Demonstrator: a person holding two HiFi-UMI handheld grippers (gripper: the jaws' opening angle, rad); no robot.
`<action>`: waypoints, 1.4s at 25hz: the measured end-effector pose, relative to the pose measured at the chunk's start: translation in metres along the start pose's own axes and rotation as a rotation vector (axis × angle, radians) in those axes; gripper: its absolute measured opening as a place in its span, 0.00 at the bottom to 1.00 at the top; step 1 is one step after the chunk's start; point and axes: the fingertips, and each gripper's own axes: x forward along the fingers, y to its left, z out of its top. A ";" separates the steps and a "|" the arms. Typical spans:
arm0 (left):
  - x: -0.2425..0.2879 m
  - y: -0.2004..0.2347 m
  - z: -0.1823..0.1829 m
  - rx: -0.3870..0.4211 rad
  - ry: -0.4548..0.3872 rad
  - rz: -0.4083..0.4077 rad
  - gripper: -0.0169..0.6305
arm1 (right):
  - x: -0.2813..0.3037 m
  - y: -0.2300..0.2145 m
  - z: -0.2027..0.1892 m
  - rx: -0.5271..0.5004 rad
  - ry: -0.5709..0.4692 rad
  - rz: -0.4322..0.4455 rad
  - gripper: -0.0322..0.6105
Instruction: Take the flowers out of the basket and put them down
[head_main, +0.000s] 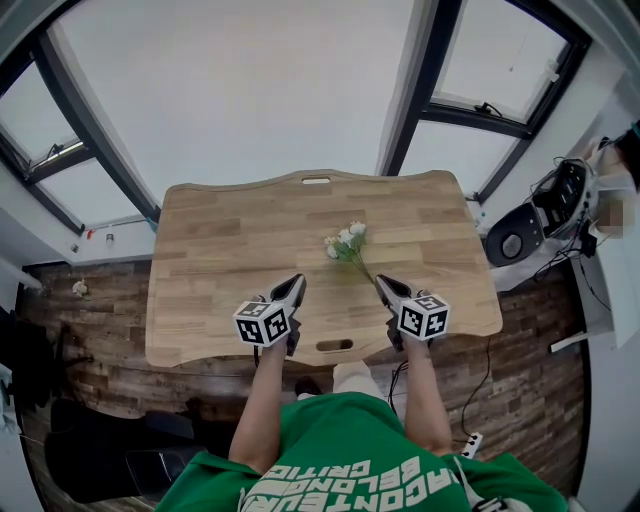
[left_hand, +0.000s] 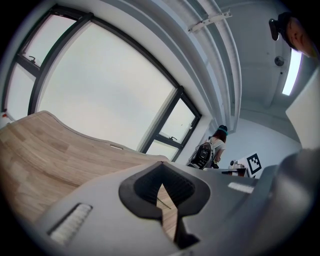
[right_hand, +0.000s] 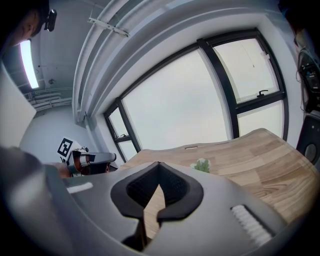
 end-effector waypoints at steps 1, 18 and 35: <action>-0.001 0.000 -0.001 -0.004 0.004 -0.003 0.05 | 0.000 0.000 -0.003 0.001 0.006 -0.001 0.06; -0.006 -0.005 0.002 0.000 -0.013 -0.012 0.05 | 0.013 0.015 -0.010 -0.026 0.043 0.028 0.06; -0.008 -0.009 0.003 0.018 -0.010 -0.001 0.05 | 0.008 0.019 -0.005 -0.010 0.005 0.042 0.06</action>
